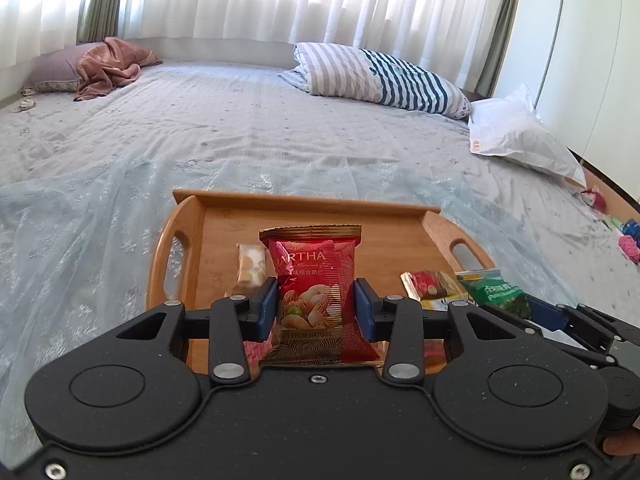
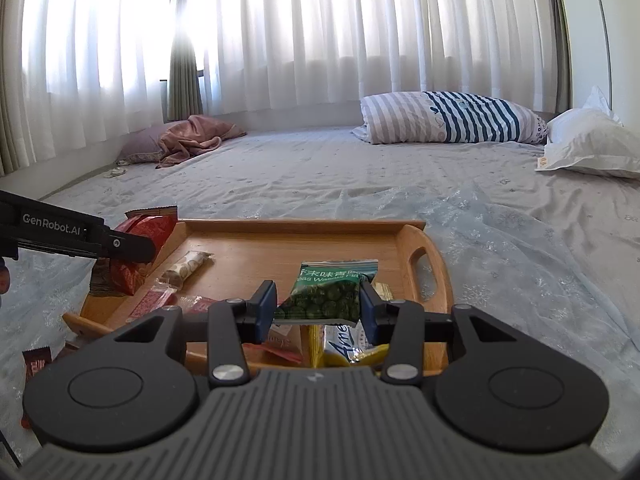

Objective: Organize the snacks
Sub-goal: 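Carry the ARTHA bag and green pea pack over the tray with both tools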

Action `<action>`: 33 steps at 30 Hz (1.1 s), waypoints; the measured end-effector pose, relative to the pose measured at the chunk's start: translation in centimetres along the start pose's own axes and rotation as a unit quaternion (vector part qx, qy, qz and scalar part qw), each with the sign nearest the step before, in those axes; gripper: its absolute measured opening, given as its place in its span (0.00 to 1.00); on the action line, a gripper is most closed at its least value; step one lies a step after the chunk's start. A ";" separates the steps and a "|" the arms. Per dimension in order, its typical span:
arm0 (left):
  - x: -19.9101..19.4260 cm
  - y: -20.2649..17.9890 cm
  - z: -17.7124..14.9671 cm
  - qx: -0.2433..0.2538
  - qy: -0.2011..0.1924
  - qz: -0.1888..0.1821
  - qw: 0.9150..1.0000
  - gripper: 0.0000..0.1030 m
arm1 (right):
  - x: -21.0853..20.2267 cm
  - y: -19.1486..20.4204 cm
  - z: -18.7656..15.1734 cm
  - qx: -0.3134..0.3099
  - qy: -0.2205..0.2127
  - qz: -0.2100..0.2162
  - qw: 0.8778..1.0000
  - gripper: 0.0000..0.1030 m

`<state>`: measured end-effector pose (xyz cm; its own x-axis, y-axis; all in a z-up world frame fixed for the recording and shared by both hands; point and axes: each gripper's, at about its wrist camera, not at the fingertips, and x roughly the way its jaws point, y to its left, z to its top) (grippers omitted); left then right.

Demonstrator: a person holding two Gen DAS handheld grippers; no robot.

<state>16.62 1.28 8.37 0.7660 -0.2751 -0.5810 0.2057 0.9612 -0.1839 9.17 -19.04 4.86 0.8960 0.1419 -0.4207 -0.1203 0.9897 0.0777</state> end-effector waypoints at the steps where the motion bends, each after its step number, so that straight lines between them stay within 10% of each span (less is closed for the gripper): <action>1: 0.6 0.1 0.4 0.000 0.002 -0.001 1.000 0.37 | 0.5 0.1 0.2 -0.001 0.002 0.001 1.000 0.46; 33: 13.3 -0.7 1.8 0.028 0.058 0.040 0.997 0.37 | 10.8 1.4 0.6 -0.010 0.069 0.021 0.997 0.46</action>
<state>27.75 -3.03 2.19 0.7063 -0.1956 -0.6803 0.1833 0.9788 -0.0911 18.91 -16.09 0.96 0.8226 0.1840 -0.5381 -0.1673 0.9826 0.0804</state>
